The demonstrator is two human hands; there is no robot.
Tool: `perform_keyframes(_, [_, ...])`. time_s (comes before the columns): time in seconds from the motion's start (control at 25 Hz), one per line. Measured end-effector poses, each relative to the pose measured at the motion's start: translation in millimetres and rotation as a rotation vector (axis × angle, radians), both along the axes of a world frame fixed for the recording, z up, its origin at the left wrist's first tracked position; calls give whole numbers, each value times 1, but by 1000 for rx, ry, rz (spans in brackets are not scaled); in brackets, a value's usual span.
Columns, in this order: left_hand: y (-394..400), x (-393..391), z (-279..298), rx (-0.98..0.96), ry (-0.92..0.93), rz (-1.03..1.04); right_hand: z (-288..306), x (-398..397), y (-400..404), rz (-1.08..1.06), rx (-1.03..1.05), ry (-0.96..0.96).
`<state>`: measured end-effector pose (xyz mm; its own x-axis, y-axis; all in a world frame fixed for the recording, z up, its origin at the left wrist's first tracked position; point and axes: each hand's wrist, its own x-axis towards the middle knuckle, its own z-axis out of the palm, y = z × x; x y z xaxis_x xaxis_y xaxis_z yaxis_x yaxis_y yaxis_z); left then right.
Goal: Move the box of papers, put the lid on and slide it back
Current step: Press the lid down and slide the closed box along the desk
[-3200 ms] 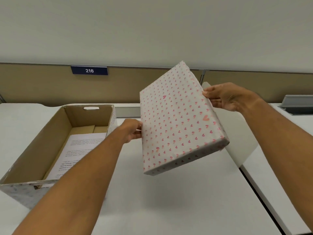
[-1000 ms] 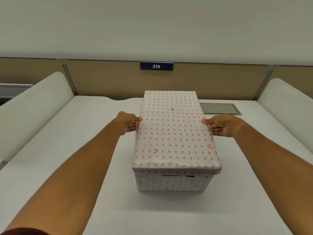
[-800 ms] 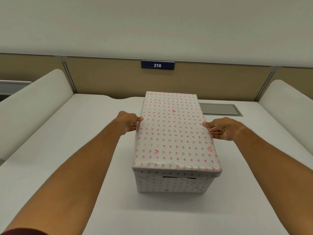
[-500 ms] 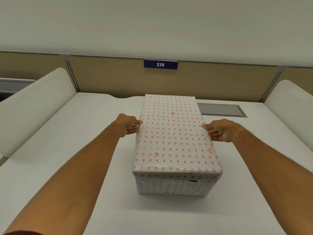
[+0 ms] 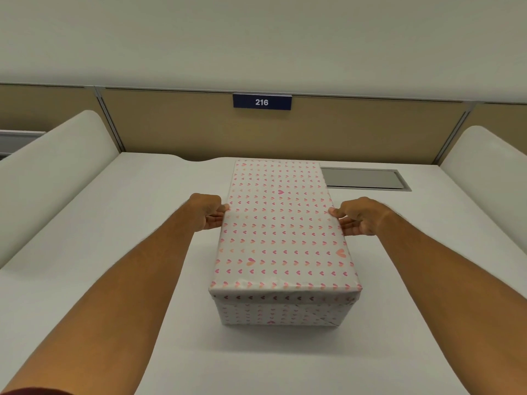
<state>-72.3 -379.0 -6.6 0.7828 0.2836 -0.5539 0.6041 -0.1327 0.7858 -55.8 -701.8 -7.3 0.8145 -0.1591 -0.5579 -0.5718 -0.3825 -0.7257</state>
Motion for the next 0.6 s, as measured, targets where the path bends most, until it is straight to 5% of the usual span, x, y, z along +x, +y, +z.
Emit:
perform_keyframes(0.24, [-1, -3, 4, 65, -38, -13, 5, -2, 3, 42, -134, -97])
perform_keyframes(0.6, [3, -9, 8, 131, 21, -87, 11, -6, -2, 64, -50, -63])
